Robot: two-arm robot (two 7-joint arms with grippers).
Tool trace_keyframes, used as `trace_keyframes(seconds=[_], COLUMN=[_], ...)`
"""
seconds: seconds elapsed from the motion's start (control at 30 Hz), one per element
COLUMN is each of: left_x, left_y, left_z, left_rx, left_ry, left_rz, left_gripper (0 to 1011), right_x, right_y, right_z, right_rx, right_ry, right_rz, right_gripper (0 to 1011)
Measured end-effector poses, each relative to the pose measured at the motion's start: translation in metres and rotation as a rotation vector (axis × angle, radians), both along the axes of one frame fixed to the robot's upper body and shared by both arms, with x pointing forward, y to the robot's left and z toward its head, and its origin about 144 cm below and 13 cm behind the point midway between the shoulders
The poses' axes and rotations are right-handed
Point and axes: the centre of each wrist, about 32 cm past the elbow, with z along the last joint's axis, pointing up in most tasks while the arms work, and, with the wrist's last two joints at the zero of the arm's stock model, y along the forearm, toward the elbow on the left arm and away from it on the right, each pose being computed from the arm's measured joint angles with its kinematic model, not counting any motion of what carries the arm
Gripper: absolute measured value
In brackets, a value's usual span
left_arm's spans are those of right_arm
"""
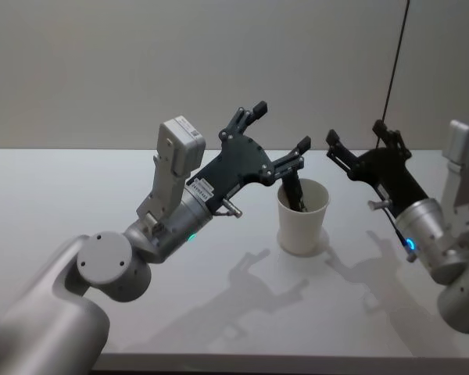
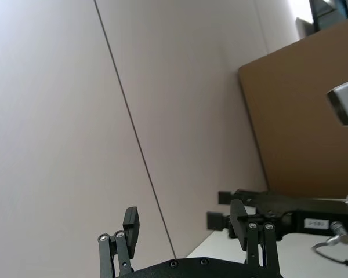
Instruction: Place the pen into the pen holder.
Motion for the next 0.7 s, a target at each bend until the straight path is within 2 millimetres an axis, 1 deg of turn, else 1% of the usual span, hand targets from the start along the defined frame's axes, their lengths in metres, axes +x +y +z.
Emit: trace_keyframes(seconds=[0.4, 0.47, 0.7], left_x=[-0.023, -0.03, -0.043], left_y=[-0.003, -0.004, -0.007], left_z=[0.008, 0.01, 0.015], left_rx=[0.031, 0.041, 0.064], left_ry=[0.078, 0.095, 0.129], left_rz=[0.107, 0.137, 0.198], left_gripper=[1000, 1000, 1000], right_x=[-0.025, -0.032, -0.046], right_y=[-0.017, -0.022, -0.029], right_z=[0.005, 0.007, 0.011], right_rx=[-0.039, -0.051, -0.074], right_ry=[0.03, 0.037, 0.051], right_rz=[-0.04, -0.051, -0.068], right_gripper=[1001, 1001, 1001])
